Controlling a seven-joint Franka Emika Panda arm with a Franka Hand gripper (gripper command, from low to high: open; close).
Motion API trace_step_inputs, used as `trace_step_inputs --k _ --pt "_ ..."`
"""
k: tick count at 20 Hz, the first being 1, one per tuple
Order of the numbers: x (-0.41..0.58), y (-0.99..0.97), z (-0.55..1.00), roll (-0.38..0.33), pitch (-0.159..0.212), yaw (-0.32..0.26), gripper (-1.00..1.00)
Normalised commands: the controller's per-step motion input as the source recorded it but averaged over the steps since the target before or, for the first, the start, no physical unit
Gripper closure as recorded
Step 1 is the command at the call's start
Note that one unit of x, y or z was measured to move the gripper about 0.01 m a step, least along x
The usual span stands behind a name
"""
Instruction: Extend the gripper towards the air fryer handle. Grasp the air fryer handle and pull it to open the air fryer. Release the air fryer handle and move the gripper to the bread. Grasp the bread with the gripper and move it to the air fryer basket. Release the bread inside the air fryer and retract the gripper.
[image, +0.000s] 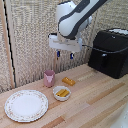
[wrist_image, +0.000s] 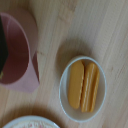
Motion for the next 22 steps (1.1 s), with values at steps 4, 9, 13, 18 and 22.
trace_step_inputs --k 4,9,13,18,22 --pt "-0.014 -0.04 0.00 -0.375 -0.077 -0.102 -1.00" --pt "-0.021 -0.04 -0.01 -0.375 -0.118 -0.054 -1.00" --pt "-0.022 -0.05 0.00 -0.375 -0.144 -0.018 -1.00" --pt "-0.036 -0.21 -0.09 -0.375 -0.105 -0.014 -1.00" --pt "-0.054 -0.37 -0.21 -0.355 -0.070 -0.002 -1.00"
